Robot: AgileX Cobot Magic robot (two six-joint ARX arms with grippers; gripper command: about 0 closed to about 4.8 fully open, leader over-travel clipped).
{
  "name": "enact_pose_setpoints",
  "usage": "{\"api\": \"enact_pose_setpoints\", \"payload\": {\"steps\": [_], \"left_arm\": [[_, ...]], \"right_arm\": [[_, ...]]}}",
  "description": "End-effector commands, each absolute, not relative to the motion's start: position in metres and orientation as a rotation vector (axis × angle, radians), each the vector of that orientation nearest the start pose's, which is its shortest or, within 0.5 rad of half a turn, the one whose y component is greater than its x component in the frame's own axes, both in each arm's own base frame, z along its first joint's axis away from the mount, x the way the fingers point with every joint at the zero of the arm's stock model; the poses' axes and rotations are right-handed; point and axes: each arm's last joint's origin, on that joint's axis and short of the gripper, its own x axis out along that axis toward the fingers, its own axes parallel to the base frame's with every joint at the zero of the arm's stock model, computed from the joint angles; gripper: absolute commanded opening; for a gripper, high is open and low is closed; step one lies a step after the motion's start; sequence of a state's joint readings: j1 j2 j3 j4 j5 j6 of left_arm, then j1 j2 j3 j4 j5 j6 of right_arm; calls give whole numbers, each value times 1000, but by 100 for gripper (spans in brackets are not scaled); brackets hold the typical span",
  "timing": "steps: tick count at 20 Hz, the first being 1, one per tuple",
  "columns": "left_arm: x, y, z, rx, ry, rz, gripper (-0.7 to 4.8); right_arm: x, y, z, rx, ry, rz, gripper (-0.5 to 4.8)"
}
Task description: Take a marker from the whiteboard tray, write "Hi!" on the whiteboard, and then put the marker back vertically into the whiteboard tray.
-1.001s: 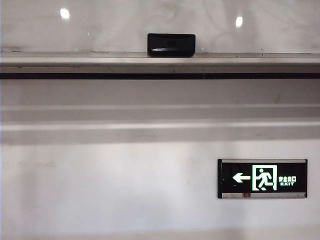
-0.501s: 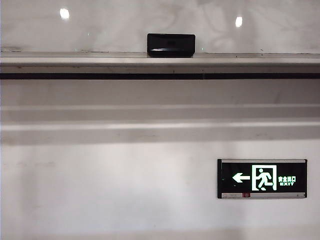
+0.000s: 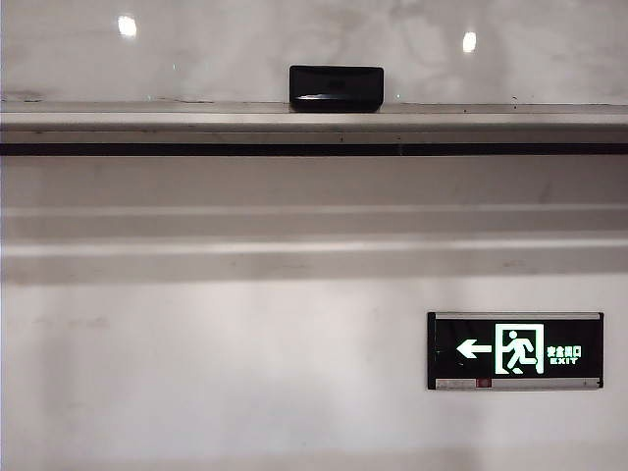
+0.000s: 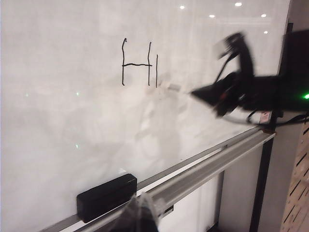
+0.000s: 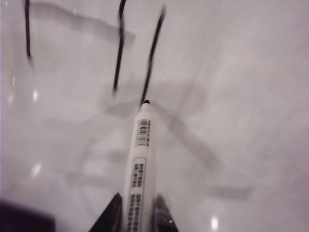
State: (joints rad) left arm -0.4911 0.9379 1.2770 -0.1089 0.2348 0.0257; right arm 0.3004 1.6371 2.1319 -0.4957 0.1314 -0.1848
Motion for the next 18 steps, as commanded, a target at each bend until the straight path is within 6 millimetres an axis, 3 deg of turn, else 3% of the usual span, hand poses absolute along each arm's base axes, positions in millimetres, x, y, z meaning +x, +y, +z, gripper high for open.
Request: {"api": "enact_pose_setpoints", "payload": {"steps": [1, 18], "left_arm": [[144, -85, 479, -7, -262, -724, -6], [143, -85, 479, -6, -262, -731, -5]], "right_arm": [[295, 88, 559, -153, -195, 151, -1], [314, 95, 554, -165, -245, 185, -1]]}}
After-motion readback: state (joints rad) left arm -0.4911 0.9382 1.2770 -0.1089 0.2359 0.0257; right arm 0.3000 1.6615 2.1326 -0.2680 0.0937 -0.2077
